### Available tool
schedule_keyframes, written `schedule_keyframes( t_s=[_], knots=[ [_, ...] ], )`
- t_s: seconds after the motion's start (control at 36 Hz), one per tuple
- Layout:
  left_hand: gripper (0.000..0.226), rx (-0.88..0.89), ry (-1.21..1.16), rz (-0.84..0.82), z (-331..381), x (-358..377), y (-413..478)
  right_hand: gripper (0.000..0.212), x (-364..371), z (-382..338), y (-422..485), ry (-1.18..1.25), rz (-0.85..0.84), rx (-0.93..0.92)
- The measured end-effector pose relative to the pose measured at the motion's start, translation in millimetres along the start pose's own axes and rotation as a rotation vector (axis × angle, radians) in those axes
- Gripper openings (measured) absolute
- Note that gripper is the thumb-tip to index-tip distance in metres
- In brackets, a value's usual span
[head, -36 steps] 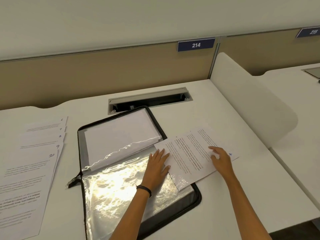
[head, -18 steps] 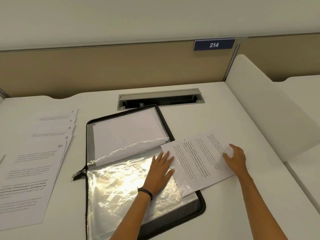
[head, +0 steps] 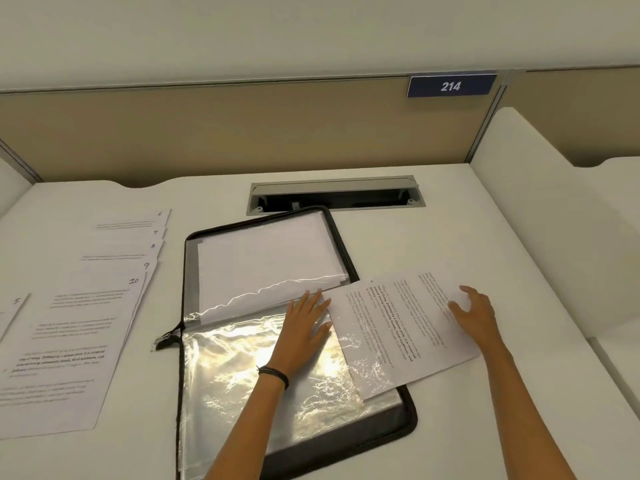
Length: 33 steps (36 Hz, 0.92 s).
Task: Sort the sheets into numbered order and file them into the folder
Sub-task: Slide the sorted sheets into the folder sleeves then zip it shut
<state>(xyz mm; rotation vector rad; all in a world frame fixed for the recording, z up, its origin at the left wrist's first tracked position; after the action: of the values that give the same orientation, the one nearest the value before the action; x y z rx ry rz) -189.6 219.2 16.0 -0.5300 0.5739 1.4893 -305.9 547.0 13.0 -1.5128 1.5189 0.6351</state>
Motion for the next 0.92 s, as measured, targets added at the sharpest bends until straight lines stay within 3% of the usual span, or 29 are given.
schedule_keyframes(
  t_s=[0.36,0.42,0.67,0.75,0.86,0.92],
  knots=[
    [0.052,-0.089,-0.082,0.251,-50.0,-72.3,-26.3,0.019,-16.9,-11.3,-10.6,0.005,0.095,-0.014],
    [0.042,-0.134,-0.072,0.292,-62.9,-84.9,-32.6,0.018,-16.9,-14.2,-11.0,0.019,0.06,-0.009],
    [0.046,-0.33,0.024,0.45,-95.2,-137.9,-77.2,0.012,-9.7,-27.9,-11.4,0.047,-0.123,0.027],
    [0.044,-0.408,-0.05,0.536,-102.0,-152.5,-96.2,0.039,-2.8,-31.0,-10.3,0.051,-0.197,0.024],
    [0.034,-0.449,-0.11,0.639,-99.5,-165.3,-116.6,0.011,11.2,-36.3,-12.6,0.031,-0.305,0.05],
    [0.033,-0.462,-0.1,0.644,-101.6,-166.1,-122.5,0.025,16.1,-41.4,-13.6,0.02,-0.315,0.035]
  ],
)
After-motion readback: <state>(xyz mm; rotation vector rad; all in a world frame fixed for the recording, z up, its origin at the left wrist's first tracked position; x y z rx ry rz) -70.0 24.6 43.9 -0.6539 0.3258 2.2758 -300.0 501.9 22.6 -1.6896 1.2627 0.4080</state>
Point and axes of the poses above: each hand's wrist, its own y-axis towards the middle knuckle, its own x-axis out of the palm, z = x × y, the point moved 8 cm from there along y, towards the middle knuckle, and after that the axes turned 15 degrees about -y, right-handed, at the moved point
